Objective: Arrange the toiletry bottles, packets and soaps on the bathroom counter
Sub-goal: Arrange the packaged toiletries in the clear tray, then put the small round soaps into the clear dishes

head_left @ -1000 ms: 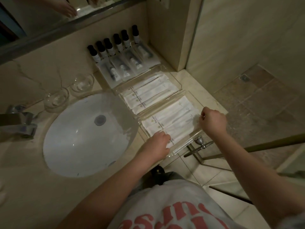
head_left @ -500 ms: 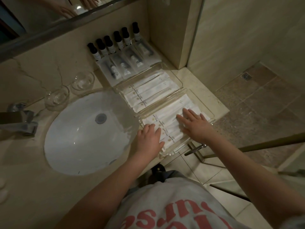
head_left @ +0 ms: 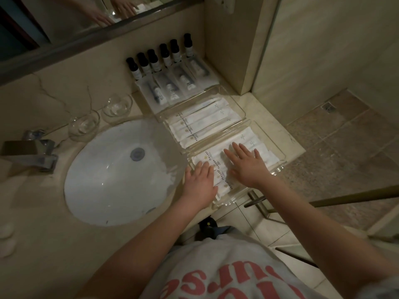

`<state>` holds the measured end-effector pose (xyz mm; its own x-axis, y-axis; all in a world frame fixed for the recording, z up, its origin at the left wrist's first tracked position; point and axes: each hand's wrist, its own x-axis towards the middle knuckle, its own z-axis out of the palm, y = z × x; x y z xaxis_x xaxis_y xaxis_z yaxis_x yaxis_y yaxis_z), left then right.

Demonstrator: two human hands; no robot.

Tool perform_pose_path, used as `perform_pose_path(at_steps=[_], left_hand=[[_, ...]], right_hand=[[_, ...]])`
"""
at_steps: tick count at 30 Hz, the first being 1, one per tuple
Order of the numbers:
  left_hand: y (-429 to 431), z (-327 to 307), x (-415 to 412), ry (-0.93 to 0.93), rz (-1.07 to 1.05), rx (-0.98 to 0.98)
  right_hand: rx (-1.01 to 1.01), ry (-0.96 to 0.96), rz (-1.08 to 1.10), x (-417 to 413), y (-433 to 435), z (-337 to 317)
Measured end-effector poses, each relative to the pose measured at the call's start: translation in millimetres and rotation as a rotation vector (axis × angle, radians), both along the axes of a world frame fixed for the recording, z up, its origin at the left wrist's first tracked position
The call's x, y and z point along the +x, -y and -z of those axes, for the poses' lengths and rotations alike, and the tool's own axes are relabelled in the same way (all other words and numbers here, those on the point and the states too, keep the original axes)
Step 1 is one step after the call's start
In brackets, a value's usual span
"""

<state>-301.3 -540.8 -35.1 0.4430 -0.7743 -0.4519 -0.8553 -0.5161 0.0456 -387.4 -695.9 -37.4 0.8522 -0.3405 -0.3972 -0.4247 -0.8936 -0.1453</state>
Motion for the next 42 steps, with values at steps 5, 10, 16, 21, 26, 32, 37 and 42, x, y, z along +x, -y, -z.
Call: perform_pose_path(at_steps=[5,10,16,21,26,32,37,42], left_hand=[[-8.4,-12.4,17.0,-0.021,-0.12,-0.133],[-43.5,-30.4,51.9,0.073,-0.269,-0.248],[-125.5,-46.2,97.6,0.121,-0.528,-0.23],[-215.7,-53.4,121.0,0.14,-0.737,-0.227],[-304.6,-51.0,135.5,0.071,-0.977,-0.175],[-403.4,-32.6,153.5,0.004,-1.276,-0.139],[-441.8,-18.2,169.5,0.017,-1.431,-0.212],[-449.9,-6.9,187.5,-0.042,-1.583,-0.323]], right_hand=[[-0.016,0.093,-0.004,20.1,-11.9,-16.3],[-0.05,0.256,-0.09,56.6,-36.3,-40.8],[0.005,0.315,-0.232,110.6,-98.3,-57.9],[0.066,0.274,-0.406,155.5,-172.5,-62.8],[0.159,0.184,-0.588,198.1,-252.1,-63.3],[0.184,0.044,-0.75,248.5,-346.4,-60.7],[0.145,0.011,-0.815,288.3,-404.3,-56.1],[0.118,0.027,-0.845,321.4,-446.5,-50.6]])
